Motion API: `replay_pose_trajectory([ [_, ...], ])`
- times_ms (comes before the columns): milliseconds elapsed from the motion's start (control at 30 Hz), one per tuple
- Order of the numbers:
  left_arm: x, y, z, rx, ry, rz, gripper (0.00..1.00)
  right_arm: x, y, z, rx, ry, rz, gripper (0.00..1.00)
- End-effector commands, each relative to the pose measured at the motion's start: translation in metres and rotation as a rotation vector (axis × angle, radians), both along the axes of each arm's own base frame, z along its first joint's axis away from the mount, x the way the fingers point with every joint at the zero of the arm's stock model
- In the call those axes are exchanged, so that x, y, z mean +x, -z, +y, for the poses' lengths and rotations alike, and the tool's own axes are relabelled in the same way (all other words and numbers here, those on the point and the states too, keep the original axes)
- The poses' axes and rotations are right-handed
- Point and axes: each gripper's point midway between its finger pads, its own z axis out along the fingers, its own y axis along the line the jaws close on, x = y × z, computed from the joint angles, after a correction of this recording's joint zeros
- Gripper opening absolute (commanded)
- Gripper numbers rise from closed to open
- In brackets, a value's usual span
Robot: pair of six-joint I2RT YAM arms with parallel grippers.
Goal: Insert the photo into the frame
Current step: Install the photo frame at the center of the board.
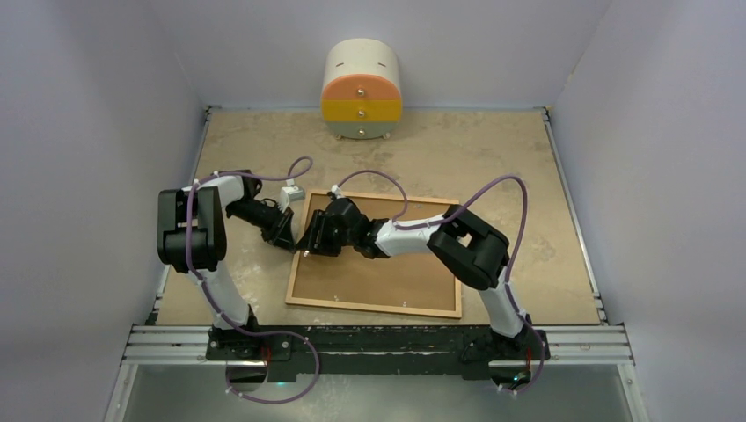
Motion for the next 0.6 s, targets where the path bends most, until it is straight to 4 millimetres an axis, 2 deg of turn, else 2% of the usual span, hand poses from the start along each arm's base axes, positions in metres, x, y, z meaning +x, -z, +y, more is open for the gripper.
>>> replay_pose_trajectory([
  [0,0.004,0.020,0.005,0.038,0.045,-0.060,0.05,0.001,0.003,0.007,0.002,-0.005,-0.003,0.52],
  [400,0.003,0.018,0.006,0.041,0.049,-0.066,0.05,-0.004,0.013,0.013,0.009,-0.046,0.023,0.51],
  [567,0.004,0.019,0.007,0.047,0.051,-0.069,0.05,-0.008,0.011,0.016,0.033,-0.058,0.035,0.50],
])
